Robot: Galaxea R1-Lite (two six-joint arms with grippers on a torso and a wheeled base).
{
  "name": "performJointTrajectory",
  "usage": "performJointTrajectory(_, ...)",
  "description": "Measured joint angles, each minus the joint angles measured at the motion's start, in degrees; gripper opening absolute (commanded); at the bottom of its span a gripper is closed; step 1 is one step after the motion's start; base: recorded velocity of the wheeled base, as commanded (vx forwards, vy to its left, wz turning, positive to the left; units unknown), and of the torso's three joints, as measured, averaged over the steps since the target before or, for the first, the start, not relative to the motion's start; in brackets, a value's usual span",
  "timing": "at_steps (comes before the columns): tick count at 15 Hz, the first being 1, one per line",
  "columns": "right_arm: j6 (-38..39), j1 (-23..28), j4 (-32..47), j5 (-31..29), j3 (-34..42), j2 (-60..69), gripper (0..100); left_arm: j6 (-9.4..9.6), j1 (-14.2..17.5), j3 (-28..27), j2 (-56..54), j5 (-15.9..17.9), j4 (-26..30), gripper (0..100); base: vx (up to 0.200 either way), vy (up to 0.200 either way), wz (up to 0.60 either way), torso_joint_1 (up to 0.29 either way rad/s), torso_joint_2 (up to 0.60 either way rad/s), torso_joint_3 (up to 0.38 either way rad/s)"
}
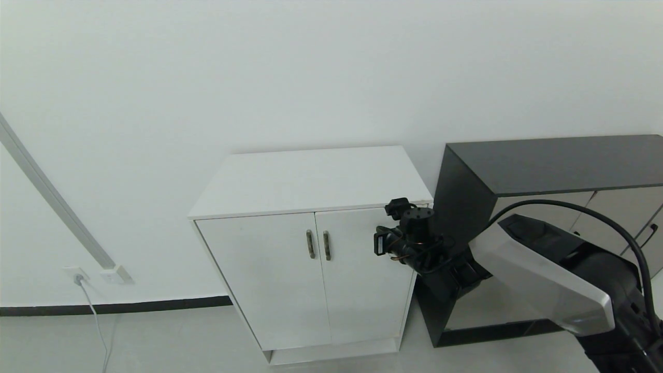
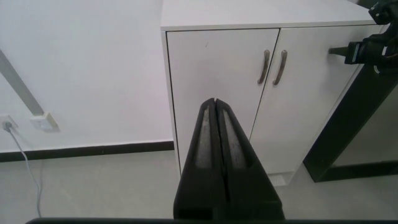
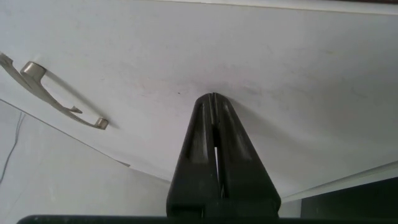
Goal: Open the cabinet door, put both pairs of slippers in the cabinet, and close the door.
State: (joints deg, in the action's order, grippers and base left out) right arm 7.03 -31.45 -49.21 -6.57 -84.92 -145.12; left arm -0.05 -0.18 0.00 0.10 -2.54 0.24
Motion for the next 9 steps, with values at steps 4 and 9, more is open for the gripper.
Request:
performJointTrajectory(4, -0.01, 0.11, 0.61, -0.02, -0.39, -0.11, 0, -0.02, 0.00, 0.00, 0.00, 0.00, 0.02, 0, 0.000, 0.000, 0.00, 0.000, 0.00, 0.000)
performJointTrajectory(9, -0.01, 0.11, 0.57, 0.00, -0.83, -0.17, 0, -0.02, 0.00, 0.00, 0.00, 0.00, 0.02, 0, 0.000, 0.000, 0.00, 0.000, 0.00, 0.000)
